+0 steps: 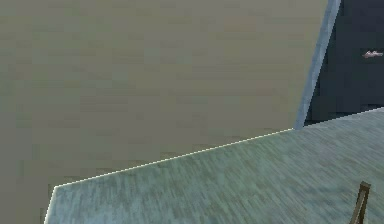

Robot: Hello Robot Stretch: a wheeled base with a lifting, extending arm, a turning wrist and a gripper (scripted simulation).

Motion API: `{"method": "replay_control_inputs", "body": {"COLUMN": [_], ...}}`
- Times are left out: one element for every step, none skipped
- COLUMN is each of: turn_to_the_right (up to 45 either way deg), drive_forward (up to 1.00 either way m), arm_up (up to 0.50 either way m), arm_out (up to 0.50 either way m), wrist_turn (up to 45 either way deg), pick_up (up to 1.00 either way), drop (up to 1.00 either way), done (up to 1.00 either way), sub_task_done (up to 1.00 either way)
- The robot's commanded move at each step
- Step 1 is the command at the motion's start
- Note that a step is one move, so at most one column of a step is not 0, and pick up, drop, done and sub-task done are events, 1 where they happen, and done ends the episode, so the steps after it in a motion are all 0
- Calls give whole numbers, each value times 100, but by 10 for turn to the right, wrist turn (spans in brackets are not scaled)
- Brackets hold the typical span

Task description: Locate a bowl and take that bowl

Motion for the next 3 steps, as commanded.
{"method": "replay_control_inputs", "body": {"turn_to_the_right": [0,0,0], "drive_forward": [0,0,0], "arm_up": [0,0,0], "arm_out": [0,0,0], "wrist_turn": [450,450,210], "pick_up": [0,0,0], "drop": [0,0,0], "done": [0,0,0], "sub_task_done": [0,0,0]}}
